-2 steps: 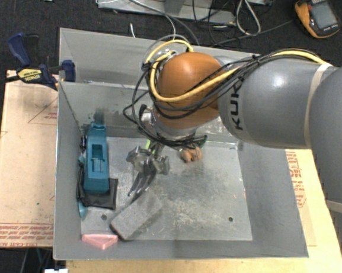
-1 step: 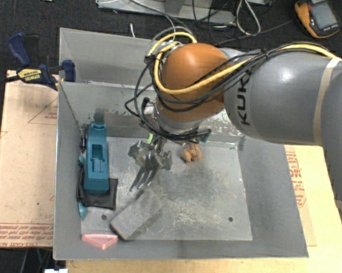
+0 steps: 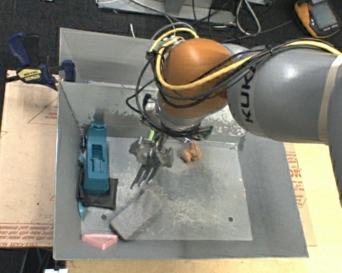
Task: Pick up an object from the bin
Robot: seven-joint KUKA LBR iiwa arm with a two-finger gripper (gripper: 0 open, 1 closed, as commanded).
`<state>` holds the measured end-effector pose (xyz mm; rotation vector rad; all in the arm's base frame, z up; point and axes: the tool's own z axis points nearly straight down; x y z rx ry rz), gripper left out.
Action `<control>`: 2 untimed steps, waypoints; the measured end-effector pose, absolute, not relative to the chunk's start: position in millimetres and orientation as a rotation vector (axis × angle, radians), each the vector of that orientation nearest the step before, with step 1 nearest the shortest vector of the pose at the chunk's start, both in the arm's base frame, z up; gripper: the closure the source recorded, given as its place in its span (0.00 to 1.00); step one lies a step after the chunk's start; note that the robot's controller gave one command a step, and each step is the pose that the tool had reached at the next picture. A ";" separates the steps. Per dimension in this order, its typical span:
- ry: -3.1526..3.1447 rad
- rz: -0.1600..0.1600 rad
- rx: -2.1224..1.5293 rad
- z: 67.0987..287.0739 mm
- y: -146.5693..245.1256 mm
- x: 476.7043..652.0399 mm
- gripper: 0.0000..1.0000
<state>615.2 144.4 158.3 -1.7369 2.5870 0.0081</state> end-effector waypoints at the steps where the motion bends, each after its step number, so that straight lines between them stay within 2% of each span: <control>1: 2.589 0.010 -1.733 178.5 144.7 615.1 1.00; 2: 2.592 0.012 -1.731 223.2 144.9 614.9 1.00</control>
Offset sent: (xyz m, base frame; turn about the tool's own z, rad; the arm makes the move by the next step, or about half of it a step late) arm 0.0000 0.0001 0.0818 0.0016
